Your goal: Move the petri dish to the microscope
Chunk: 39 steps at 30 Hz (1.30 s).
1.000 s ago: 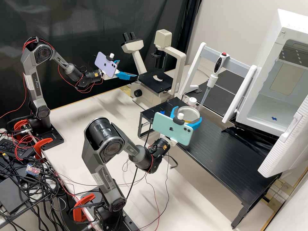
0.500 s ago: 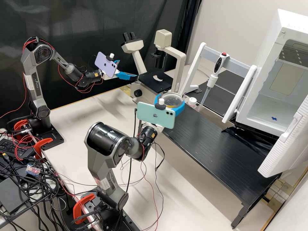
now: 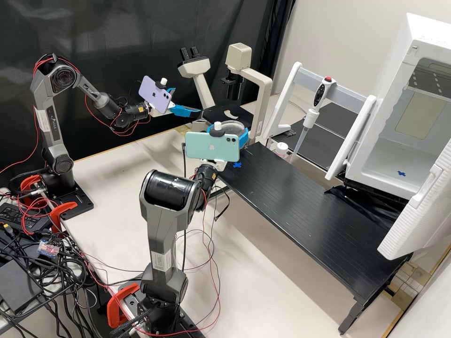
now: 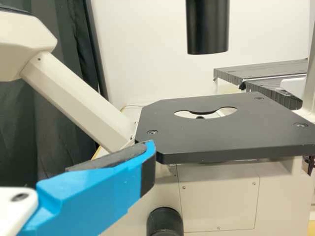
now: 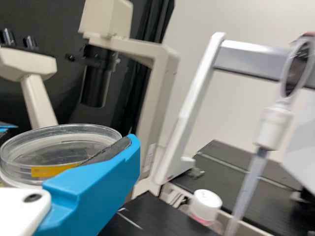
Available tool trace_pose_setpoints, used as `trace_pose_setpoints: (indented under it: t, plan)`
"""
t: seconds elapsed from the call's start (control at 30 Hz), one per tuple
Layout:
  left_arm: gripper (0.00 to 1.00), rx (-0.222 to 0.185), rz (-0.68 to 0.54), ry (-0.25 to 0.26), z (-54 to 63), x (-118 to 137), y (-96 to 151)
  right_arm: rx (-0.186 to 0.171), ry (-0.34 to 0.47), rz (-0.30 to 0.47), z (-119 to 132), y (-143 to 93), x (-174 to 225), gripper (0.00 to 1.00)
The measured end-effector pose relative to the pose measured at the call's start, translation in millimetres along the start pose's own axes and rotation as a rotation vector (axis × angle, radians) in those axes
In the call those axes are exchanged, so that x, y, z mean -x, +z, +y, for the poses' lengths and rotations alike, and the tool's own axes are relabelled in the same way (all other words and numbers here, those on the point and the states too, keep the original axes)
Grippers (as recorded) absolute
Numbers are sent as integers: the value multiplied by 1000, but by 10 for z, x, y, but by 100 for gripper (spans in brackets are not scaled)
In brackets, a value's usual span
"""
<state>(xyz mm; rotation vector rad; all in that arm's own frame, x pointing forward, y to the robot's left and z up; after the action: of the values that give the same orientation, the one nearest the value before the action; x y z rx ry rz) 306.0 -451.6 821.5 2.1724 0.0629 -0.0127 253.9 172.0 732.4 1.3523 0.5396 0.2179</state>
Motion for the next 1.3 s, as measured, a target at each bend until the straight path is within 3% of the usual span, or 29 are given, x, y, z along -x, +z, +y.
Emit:
trace_pose_setpoints:
  t: [0.1, 0.47, 0.83, 1.17, 1.3]
  plan:
    - [100, 0, 0, 0, 0, 0, 0, -5, -27, -13, -67, -21, -151, 0]
    - [100, 0, 0, 2, 2, 0, 0, -80, -51, -94, -171, -45, -649, 0]
    - [100, 0, 0, 2, 2, 0, 0, -35, -86, -76, -350, -290, -968, 0]
    - [100, 0, -1, 6, 6, 0, 1, 10, -154, -108, -609, -385, -1251, 0]
    - [100, 0, -1, 6, 6, 0, 1, -1, -143, -125, -642, -384, -1382, 0]
